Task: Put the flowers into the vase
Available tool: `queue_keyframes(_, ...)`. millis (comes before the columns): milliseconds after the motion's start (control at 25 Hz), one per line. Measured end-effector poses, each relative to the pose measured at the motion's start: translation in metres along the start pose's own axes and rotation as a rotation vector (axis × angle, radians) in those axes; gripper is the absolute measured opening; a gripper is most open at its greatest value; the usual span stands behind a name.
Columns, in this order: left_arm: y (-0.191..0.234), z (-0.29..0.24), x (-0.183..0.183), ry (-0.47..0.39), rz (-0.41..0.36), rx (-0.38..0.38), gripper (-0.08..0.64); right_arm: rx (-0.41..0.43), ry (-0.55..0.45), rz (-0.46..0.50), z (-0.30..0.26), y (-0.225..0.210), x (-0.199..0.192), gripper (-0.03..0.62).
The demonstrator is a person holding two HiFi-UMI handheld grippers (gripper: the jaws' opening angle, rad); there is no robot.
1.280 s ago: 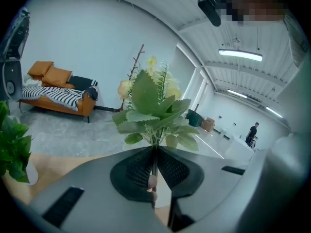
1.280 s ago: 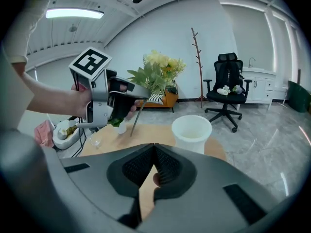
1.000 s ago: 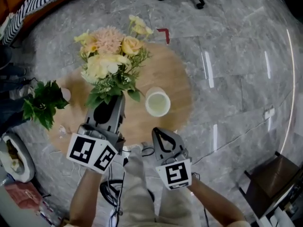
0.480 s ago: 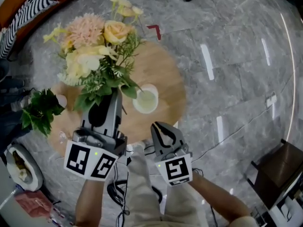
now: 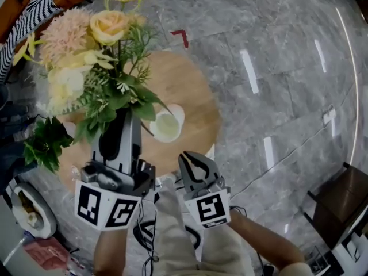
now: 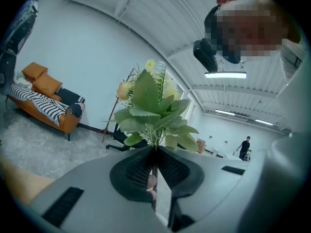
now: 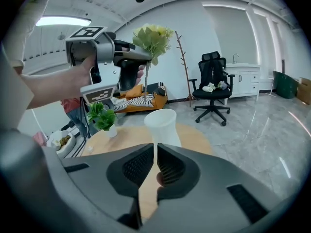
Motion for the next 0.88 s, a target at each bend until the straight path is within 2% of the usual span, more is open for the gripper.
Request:
queue_keyframes(320,0.000,-0.008,-0.021,-0.018,0.000,0.021,0.034,0.006,-0.009,-0.002,-0.007,-0.007,-0.001,0.006)
queue_keyframes(560,-0.005,-0.016,-0.042,-0.004,-0.038,0.025,0.034,-0.006,-0.029,0.018,-0.014,-0.018,-0.006,0.006)
queue_keyframes(600,-0.006,-0.017,-0.046,0.002,-0.037,0.022,0.034,-0.012,-0.031,0.026,-0.015,-0.019,-0.007,0.016)
queue_keyframes(680,-0.005,-0.018,-0.052,0.010,-0.036,0.018,0.034,-0.006,-0.032,0.036,-0.019,-0.019,-0.008,0.092)
queue_keyframes(760,-0.002,-0.019,-0.056,0.016,-0.028,0.014,0.034,0.007,-0.038,0.042,-0.023,-0.019,-0.007,0.114)
queue_keyframes(880,-0.001,-0.020,-0.059,0.021,-0.025,0.013,0.034,-0.009,-0.043,0.078,-0.027,-0.019,-0.006,0.183)
Point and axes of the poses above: the fingertips, and each gripper's own axes: z backward along the fingers, y to its left, x out of its top, the point moved 4 cm from there along z, backward along the fingers, and after that the axes turned 12 degrees about y, right-handed, at the moved point
